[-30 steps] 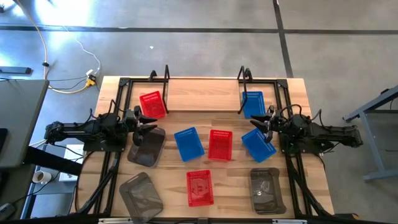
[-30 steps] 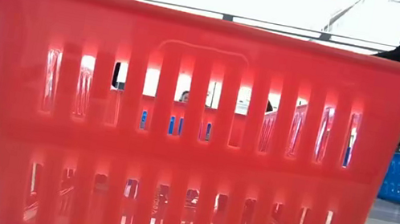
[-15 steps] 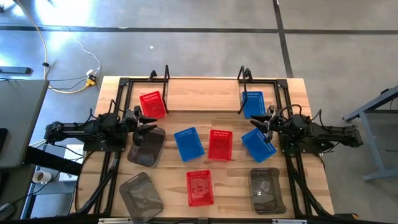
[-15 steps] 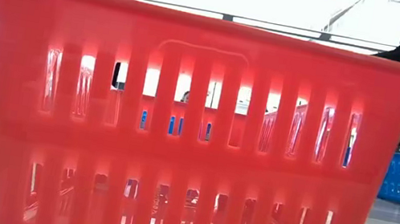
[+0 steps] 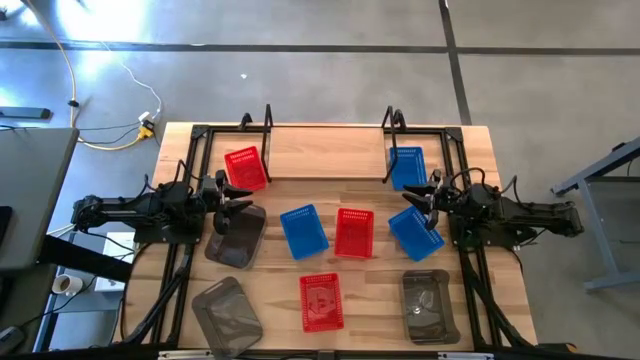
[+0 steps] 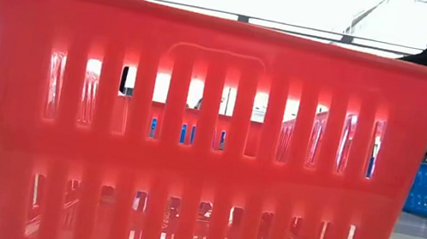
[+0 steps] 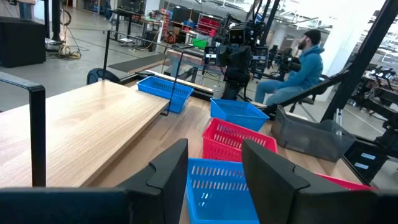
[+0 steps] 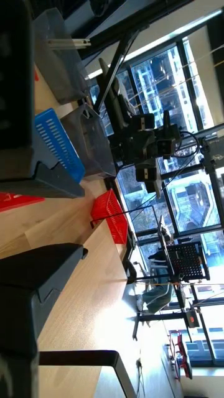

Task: Stack baskets on shelf by color

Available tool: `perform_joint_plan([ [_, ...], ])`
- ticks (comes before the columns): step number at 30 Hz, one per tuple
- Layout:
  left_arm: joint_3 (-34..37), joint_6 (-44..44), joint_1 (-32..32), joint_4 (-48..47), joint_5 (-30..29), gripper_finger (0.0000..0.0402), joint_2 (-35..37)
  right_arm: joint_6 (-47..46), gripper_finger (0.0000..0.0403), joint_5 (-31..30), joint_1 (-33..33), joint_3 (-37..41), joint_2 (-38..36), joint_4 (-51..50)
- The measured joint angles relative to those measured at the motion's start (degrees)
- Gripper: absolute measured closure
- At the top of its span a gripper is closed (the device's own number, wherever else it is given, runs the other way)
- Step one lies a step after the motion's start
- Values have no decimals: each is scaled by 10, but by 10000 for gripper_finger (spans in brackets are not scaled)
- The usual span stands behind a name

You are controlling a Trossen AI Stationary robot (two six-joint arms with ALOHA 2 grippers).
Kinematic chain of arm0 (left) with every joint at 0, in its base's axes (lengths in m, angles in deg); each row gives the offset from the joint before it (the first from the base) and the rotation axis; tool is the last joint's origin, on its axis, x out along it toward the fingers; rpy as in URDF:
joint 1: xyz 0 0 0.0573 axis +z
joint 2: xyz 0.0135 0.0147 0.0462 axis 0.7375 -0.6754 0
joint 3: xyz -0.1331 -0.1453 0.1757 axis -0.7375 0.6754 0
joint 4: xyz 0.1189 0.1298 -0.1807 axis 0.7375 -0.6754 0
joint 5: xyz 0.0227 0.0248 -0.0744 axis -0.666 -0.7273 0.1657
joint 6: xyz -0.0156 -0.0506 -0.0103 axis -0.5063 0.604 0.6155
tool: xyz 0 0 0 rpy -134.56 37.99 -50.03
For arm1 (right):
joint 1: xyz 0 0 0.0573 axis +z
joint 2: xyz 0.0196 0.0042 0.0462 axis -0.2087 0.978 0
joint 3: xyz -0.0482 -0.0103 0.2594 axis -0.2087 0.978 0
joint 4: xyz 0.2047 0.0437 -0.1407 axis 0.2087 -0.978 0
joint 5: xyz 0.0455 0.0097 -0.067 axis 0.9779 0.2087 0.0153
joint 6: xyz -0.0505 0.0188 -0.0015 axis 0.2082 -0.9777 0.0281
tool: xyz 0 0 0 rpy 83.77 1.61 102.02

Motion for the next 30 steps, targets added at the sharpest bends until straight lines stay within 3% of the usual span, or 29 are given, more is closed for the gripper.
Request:
perform_joint_plan([
  [23, 0, 0, 0, 0, 0, 259, 0, -1, 289, 0, 0, 0, 0, 0],
  [30, 0, 0, 0, 0, 0, 259, 0, -101, 289, -1, 0, 0, 0, 4],
])
